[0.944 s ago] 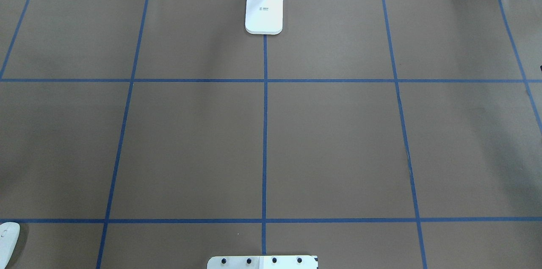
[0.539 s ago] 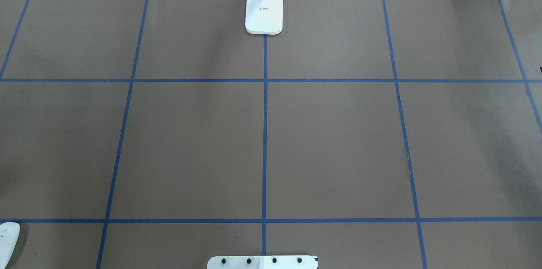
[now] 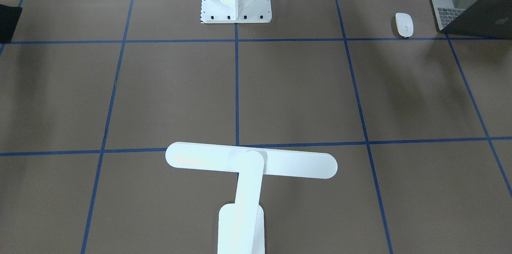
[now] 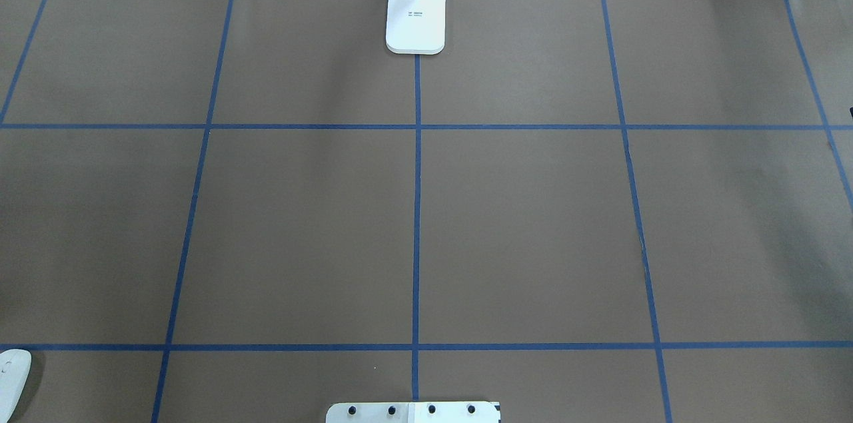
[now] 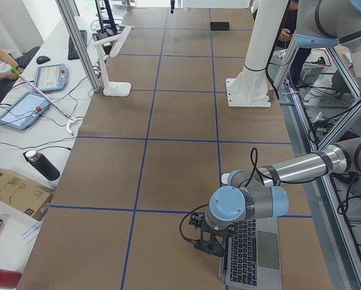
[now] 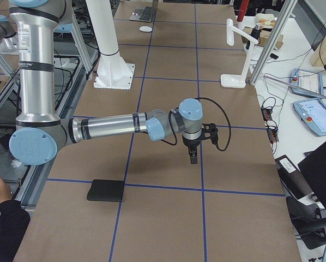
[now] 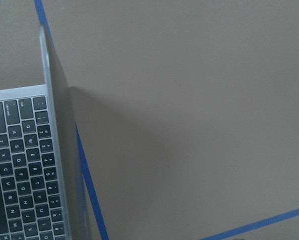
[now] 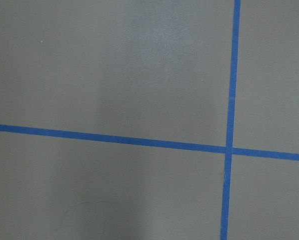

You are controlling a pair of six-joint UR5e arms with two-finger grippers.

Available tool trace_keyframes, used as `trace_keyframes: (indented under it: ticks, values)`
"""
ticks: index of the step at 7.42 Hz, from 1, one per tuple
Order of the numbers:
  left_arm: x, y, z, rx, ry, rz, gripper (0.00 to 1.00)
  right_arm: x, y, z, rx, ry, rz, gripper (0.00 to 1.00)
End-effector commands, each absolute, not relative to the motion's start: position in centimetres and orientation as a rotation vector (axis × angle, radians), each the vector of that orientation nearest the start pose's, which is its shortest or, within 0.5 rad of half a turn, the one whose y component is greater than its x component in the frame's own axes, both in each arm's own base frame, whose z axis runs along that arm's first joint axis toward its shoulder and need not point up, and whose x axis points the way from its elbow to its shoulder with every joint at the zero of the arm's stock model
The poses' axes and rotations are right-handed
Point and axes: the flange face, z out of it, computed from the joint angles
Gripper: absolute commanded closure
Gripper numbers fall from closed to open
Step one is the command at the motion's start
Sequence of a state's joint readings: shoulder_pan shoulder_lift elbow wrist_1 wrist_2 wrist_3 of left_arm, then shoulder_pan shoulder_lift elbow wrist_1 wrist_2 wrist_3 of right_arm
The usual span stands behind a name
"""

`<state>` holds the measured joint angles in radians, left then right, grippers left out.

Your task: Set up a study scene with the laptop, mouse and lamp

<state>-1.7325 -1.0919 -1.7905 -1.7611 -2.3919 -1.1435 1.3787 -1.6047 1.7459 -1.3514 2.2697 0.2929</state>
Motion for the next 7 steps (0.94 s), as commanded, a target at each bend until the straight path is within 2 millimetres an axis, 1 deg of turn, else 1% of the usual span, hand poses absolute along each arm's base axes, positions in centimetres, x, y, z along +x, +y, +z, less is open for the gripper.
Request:
trace_keyframes:
  ticks: [1,2,3,4,5,6,7]
  values:
    - [-10.1,-28.4,66.5,-0.507,0.720,-1.247,0.09,-2.7,-49.6,57.1,0.163,-0.753,-0.029,0.00]
    - [-10.2,-28.7,65.9,-0.513,0.715,-1.247,0.10,-2.7,-49.4,57.4,0.157,-0.751,-0.028,0.00]
    - [-10.2,-28.1,66.6,-0.509,0.691,-1.245,0.10,-2.8,-49.4,57.5,0.155,-0.750,-0.031,0.00]
    - [-10.1,-27.6,67.6,-0.522,0.680,-1.247,0.10,-2.8,-49.4,57.4,0.156,-0.751,-0.031,0.00]
    - [-10.1,-27.4,69.3,-0.527,0.675,-1.246,0.10,-2.8,-49.4,57.4,0.159,-0.750,-0.032,0.00]
    - [-10.0,-25.6,70.7,-0.510,0.659,-1.236,0.11,-2.8,-49.3,56.7,0.170,-0.755,-0.037,0.00]
    - [-9.9,-25.0,71.0,-0.516,0.655,-1.237,0.14,-2.8,-49.3,56.0,0.166,-0.760,0.000,0.00]
